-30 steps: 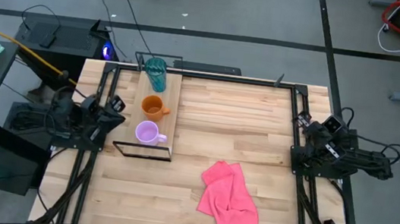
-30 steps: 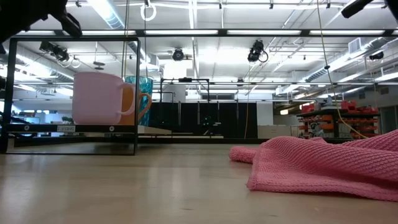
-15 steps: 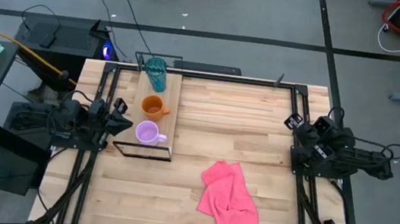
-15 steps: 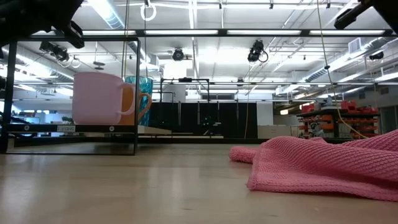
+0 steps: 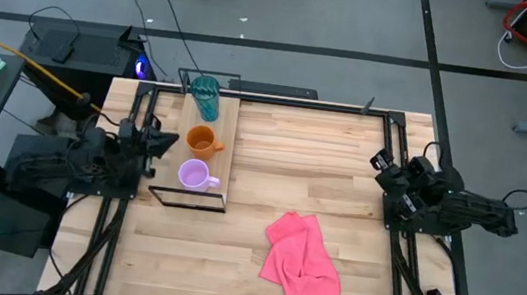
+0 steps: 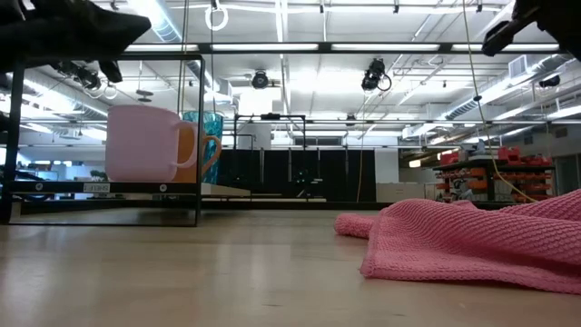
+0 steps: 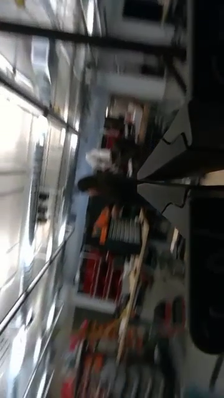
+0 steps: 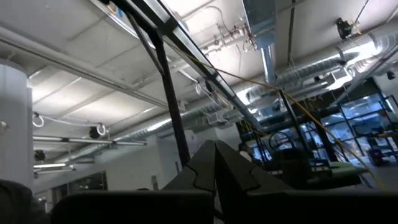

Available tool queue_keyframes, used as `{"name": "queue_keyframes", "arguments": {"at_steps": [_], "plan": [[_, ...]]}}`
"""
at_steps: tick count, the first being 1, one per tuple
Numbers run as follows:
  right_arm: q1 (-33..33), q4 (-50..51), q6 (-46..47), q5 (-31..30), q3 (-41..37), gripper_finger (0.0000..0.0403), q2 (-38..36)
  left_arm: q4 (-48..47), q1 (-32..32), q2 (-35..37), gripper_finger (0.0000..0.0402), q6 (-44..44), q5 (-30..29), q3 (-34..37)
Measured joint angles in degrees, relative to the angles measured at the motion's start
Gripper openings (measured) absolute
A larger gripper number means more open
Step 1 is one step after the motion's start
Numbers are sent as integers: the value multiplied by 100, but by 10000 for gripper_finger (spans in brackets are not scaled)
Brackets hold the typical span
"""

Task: Stack small to large cups/mugs on shelf
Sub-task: Return to Home Position

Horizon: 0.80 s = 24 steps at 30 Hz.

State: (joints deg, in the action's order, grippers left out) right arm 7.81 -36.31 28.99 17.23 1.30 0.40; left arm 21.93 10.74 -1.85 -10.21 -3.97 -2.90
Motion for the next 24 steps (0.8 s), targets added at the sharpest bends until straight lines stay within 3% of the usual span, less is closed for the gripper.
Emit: {"name": "queue_keyframes", "arguments": {"at_steps": [9,24], "plan": [[0,83,-367,0,0,13,0,-96,1443,2,36,441,-508,0],[1,347,58,1,0,13,0,-847,3663,0,29,650,-592,0]]}}
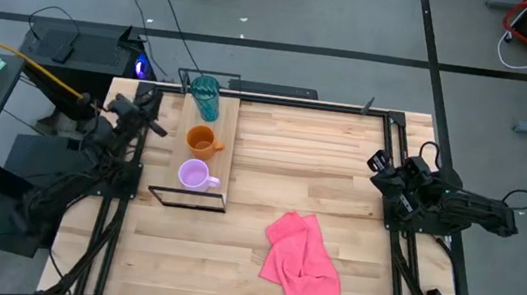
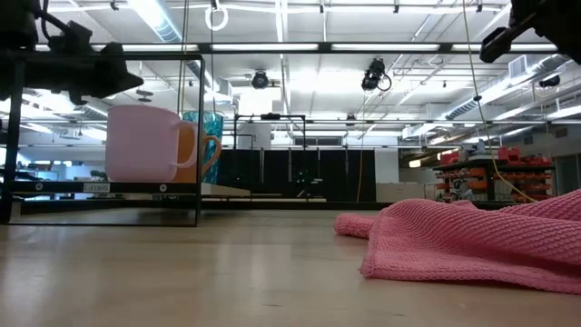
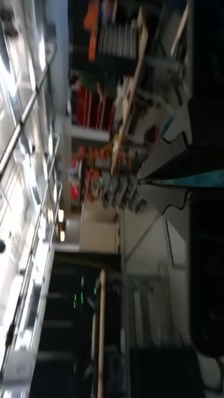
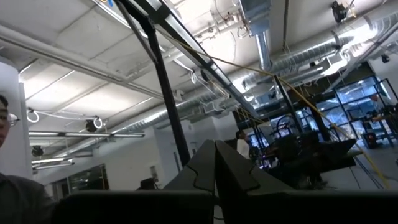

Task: Stack small to large cups/mugs on shelf
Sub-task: Return to Home Position

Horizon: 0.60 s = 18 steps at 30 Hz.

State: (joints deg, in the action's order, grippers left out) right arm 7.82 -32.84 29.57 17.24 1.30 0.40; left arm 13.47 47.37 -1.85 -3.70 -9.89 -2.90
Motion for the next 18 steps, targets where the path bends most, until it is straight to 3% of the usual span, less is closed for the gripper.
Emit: {"name": "queue_keyframes", "arguments": {"at_steps": [9,18], "plan": [[-1,9,-136,-1,0,13,0,-240,966,0,33,-63,134,0],[-1,45,-430,-1,0,13,0,-771,1345,0,23,12,481,0]]}}
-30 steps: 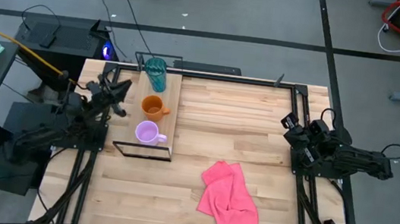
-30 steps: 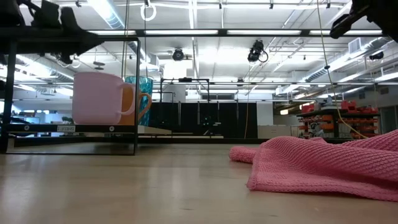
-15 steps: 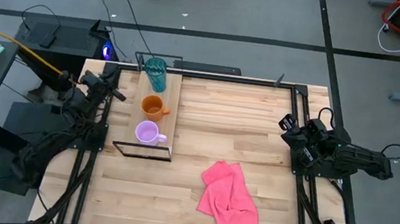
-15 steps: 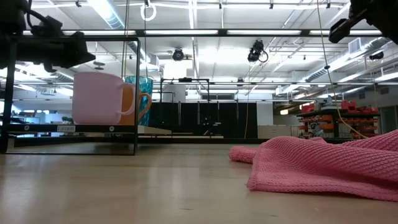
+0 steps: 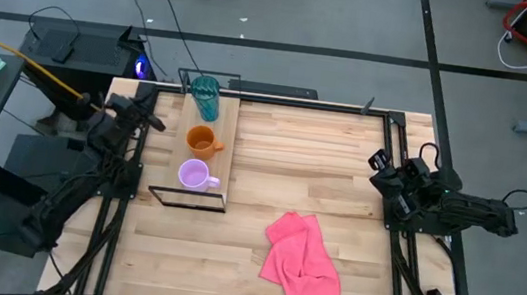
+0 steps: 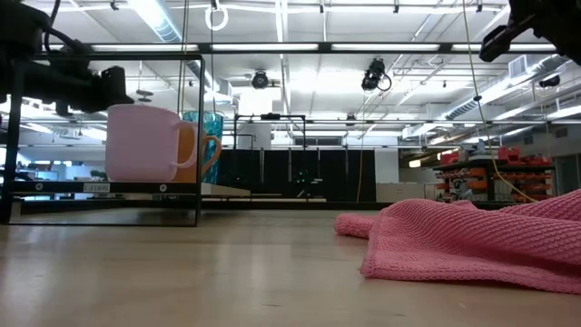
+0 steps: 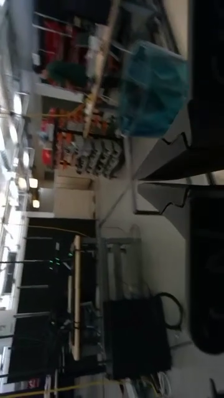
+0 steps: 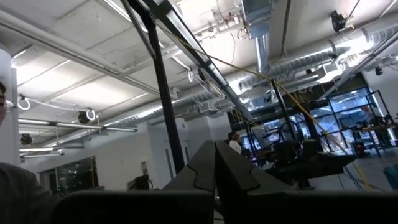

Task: Stack small to large cups/mugs on shelf
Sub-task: Return to Home Position

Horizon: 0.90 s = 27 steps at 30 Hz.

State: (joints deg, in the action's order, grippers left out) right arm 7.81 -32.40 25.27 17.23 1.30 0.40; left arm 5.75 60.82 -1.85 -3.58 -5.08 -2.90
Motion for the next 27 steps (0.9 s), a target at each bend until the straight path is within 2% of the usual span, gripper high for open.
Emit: {"name": "queue_keyframes", "arguments": {"at_steps": [7,15,21,27], "plan": [[0,657,-155,0,0,13,0,-356,123,-2,33,200,-108,0],[0,1317,-611,-2,0,13,2,-435,177,-2,32,901,-179,0],[0,1401,-1237,-60,0,13,2,-428,170,-2,29,276,-175,0],[0,1765,-1643,-472,2,13,0,-428,170,-2,36,-56,-176,0]]}}
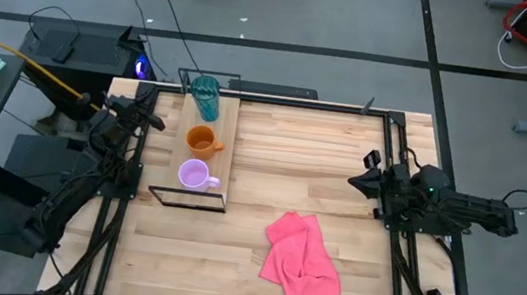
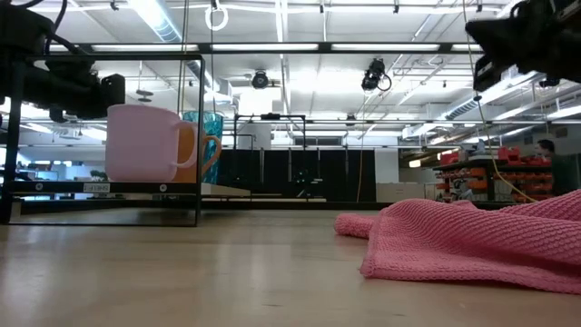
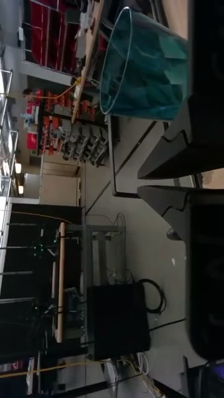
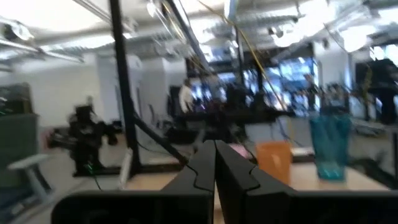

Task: Stack small to large cups/mugs on shelf
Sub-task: Return to Home Position

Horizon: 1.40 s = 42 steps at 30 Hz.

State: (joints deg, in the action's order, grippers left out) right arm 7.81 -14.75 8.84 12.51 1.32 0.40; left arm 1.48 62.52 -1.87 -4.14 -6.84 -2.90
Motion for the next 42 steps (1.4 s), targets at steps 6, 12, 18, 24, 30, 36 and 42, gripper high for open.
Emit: {"name": "queue_keyframes", "arguments": {"at_steps": [6,12,18,24,30,36,42], "plan": [[4,1030,-124,-426,0,13,2,2,0,0,29,28,1,0],[4,1343,-593,-655,0,13,2,2,0,0,23,28,1,0],[4,1343,-964,-695,0,13,2,4,0,0,32,30,-1,0],[4,1341,-995,-695,0,13,2,3,0,0,35,33,1,0],[4,1341,-995,-695,0,13,2,2,0,0,27,28,1,0],[4,1341,-994,-695,0,13,2,2,0,0,29,33,-1,0],[4,1341,-992,-695,0,13,2,2,0,0,36,31,0,0]]}}
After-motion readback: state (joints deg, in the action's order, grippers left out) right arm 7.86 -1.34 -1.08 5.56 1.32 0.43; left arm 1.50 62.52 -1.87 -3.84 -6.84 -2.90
